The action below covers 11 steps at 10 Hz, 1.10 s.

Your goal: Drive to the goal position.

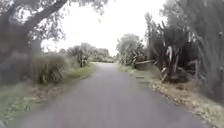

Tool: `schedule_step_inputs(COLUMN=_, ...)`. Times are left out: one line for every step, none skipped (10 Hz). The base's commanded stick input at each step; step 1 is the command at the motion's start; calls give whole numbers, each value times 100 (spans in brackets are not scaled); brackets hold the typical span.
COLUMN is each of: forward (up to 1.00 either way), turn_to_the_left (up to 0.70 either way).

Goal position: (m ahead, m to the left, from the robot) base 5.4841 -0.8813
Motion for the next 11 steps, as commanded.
schedule_step_inputs(forward=100, turn_to_the_left=0)
schedule_step_inputs(forward=100, turn_to_the_left=0)
schedule_step_inputs(forward=100, turn_to_the_left=0)
schedule_step_inputs(forward=100, turn_to_the_left=0)
schedule_step_inputs(forward=100, turn_to_the_left=0)
schedule_step_inputs(forward=100, turn_to_the_left=0)
schedule_step_inputs(forward=100, turn_to_the_left=0)
schedule_step_inputs(forward=100, turn_to_the_left=0)
schedule_step_inputs(forward=100, turn_to_the_left=0)
schedule_step_inputs(forward=100, turn_to_the_left=0)
schedule_step_inputs(forward=100, turn_to_the_left=0)
